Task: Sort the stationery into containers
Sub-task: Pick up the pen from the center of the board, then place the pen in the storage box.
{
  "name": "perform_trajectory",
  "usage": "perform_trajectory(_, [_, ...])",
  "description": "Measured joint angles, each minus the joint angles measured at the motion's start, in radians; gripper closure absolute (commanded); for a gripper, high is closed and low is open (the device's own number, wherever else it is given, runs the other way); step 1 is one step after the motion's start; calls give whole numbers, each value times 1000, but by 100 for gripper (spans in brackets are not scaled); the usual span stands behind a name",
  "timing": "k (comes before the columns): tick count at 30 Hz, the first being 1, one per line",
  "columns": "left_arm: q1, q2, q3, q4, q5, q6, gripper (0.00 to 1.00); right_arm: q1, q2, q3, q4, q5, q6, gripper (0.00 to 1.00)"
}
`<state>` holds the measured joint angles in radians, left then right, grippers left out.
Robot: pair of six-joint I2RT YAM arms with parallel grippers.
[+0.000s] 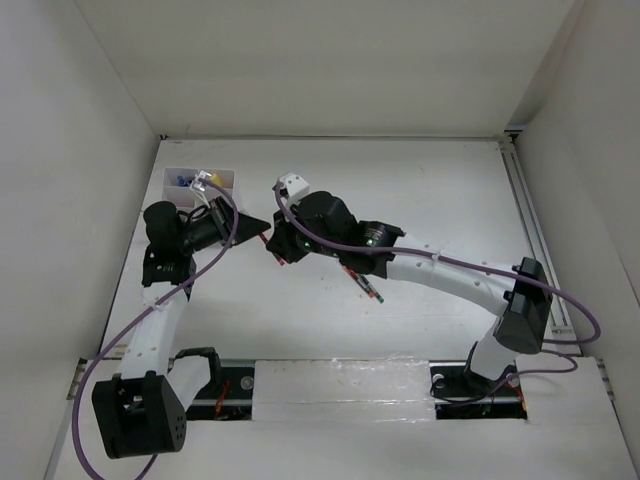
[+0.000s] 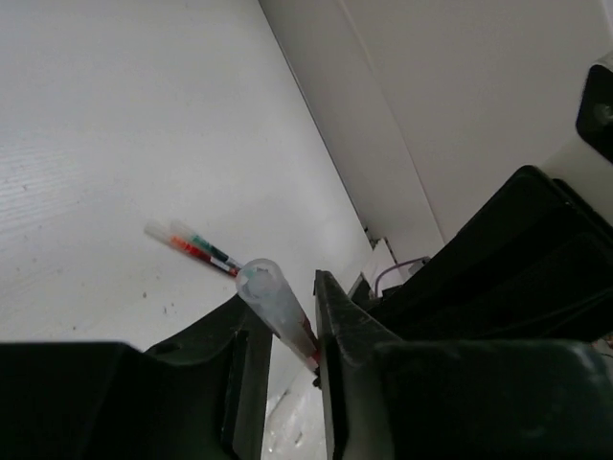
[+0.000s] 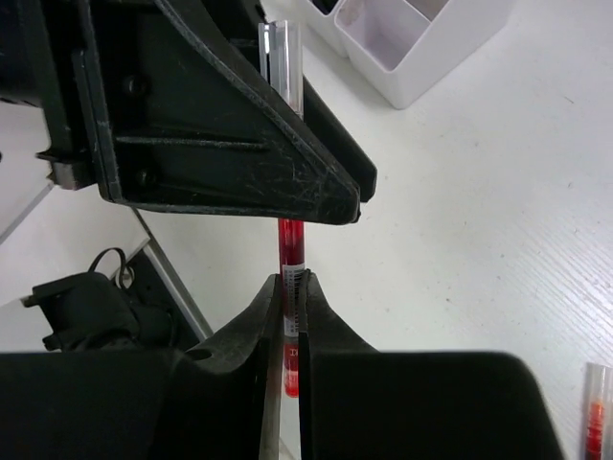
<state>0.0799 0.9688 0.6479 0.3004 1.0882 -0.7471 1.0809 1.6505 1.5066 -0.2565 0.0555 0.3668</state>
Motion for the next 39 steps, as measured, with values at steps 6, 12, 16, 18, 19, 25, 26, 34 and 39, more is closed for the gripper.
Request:
perform_trajectory(6, [0,6,1,-18,0,1,100,1,39,11,-4,16,3,62])
perform_trajectory(12, [0,17,31,-94,-115,38,100,1,15,-22,7,50,11,0])
perform_trajectory(16, [0,17,123,-194,-359,65,100,1,-49,-97,-4,124,14,0])
perform_trajectory(18, [0,24,175,-233,-505,70,100,-2,-98,-146,-7,162,14,0])
perform_trajectory(19, [5,38,204,-246,-574,71,100,-6,-128,-173,-15,177,14,0])
perform_trajectory(25, [109,266,344,-254,-807,61,100,-47,-312,-328,-28,219,14,0])
perform_trajectory(26, [128,306,348,-257,-823,57,100,-53,-341,-351,-33,222,14,0])
perform_trajectory(34, [174,406,349,-309,-999,32,100,-74,-503,-481,-28,212,7,0])
perform_trajectory(39, [172,378,330,-275,-1097,2,100,-81,-544,-524,-23,197,1,0])
